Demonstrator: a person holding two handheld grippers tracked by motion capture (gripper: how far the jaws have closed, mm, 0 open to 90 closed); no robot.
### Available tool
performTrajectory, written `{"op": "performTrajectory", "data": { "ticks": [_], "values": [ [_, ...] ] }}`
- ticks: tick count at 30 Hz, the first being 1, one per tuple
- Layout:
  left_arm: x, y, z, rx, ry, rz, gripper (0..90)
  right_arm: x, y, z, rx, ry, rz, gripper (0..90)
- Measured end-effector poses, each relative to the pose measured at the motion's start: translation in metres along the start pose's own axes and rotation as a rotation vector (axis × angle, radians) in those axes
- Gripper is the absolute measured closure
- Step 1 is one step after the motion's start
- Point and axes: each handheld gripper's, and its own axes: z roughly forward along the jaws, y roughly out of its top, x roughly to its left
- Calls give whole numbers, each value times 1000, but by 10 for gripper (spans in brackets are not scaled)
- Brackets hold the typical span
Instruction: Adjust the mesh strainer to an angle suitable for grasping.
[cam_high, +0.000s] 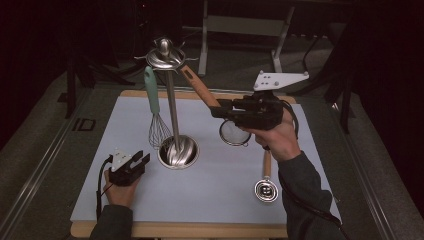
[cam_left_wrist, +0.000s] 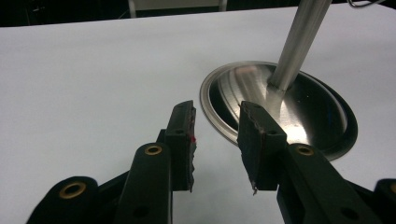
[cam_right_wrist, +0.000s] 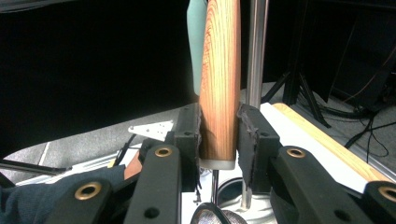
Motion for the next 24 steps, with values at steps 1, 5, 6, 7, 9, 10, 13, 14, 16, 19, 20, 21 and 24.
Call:
{"op": "performTrajectory", "data": {
  "ticks": [1, 5, 6, 7, 9, 10, 13, 14, 16, 19, 20, 21, 24],
  "values": [
    [0, 0, 0, 0, 0, 0, 666, 0, 0, 0, 0, 0, 0, 710],
    [0, 0, 0, 1, -1, 1, 666, 3, 2, 6, 6, 17, -9, 710],
    [0, 0, 0, 1, -1, 1, 666, 3, 3, 8, 8, 20, -7, 710],
    [0, 0, 0, 1, -1, 1, 666, 3, 3, 9, 9, 23, -9, 710],
    [0, 0, 0, 0, -2, 0, 666, 3, 3, 12, 10, 26, -7, 710],
    [0, 0, 0, 0, -2, 1, 666, 2, 3, 14, 9, 27, -7, 710],
    [0, 0, 0, 0, -2, 0, 665, 0, 3, 17, 13, 25, 1, 709],
    [0, 0, 0, -2, -2, -2, 665, -1, 3, 19, 14, 23, 3, 709],
    [0, 0, 0, -2, -2, -2, 665, -2, 3, 21, 18, 25, 10, 709],
    [0, 0, 0, -2, -3, -2, 665, -5, 2, 24, 20, 25, 17, 708],
    [0, 0, 0, -2, -3, -1, 665, -6, 2, 25, 20, 25, 22, 708],
    [0, 0, 0, -2, -3, -1, 665, -6, 2, 25, 20, 25, 22, 708],
    [0, 0, 0, -2, -3, -1, 665, -10, 1, 30, 23, 29, 34, 709]
  ]
}}
